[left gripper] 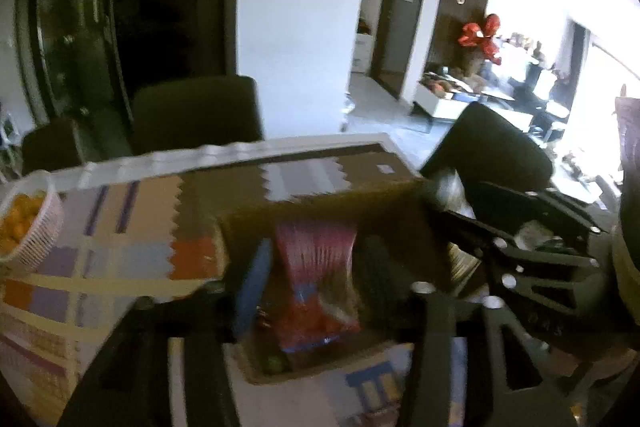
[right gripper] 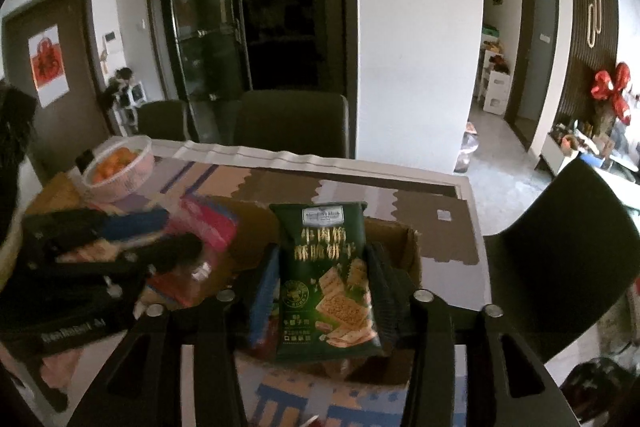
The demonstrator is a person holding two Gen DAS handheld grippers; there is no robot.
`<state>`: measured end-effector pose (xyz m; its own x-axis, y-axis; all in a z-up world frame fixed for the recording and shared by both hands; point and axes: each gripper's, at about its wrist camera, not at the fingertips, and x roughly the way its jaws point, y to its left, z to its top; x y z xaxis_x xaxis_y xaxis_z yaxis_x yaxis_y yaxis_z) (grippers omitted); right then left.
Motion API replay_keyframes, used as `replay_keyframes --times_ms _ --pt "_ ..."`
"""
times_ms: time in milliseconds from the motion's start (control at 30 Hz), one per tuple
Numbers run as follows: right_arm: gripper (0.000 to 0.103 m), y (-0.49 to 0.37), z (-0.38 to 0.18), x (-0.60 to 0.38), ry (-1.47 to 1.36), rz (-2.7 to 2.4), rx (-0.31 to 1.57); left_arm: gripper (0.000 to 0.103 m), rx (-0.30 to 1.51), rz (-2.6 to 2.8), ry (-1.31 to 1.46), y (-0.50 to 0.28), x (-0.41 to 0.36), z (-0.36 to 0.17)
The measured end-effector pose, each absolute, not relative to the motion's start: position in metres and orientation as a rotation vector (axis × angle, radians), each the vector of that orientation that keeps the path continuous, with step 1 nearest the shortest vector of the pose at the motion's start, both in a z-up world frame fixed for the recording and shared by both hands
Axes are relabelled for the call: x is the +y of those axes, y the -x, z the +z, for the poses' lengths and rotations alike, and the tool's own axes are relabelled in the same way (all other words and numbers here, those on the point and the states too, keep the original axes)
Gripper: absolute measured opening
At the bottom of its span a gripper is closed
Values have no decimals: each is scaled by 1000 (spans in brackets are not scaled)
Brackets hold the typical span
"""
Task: Organize snacks
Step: 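Open both tools to drop the red bag and cracker packet into the box, then grasp the brown striped wafer bar with the left tool while the right tool grasps the red-white candy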
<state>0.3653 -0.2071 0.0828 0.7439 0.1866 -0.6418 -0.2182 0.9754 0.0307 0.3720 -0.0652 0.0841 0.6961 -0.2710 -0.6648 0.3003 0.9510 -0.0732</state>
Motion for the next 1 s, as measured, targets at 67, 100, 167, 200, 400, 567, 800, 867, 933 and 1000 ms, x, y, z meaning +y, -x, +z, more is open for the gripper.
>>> replay_keyframes --times_ms 67,100,167,200,400,567,800,867,933,1000 --pt "55 -364 80 -206 84 199 688 66 711 -300 -65 -368 -63 85" --pt "55 -363 80 -206 90 197 689 66 708 -295 -71 -366 -62 85" --pt "55 -356 78 -206 94 203 690 66 703 -307 -78 -358 -60 85" --pt "55 -352 79 -207 99 207 686 66 700 -309 -88 -352 -60 84" --pt "55 -316 80 -206 146 233 651 66 678 -342 -135 -316 -68 82" --pt "55 -287 80 -213 152 251 643 66 673 -380 -164 -289 -77 82" --pt "55 -260 68 -225 168 249 668 67 705 -425 -211 -261 -93 67" --pt "55 -254 61 -228 179 246 685 67 724 -438 -229 -255 -98 58" --pt "55 -250 54 -231 183 249 707 67 745 -453 -254 -249 -104 49" --pt "55 -245 44 -233 190 253 732 67 769 -468 -269 -245 -108 41"
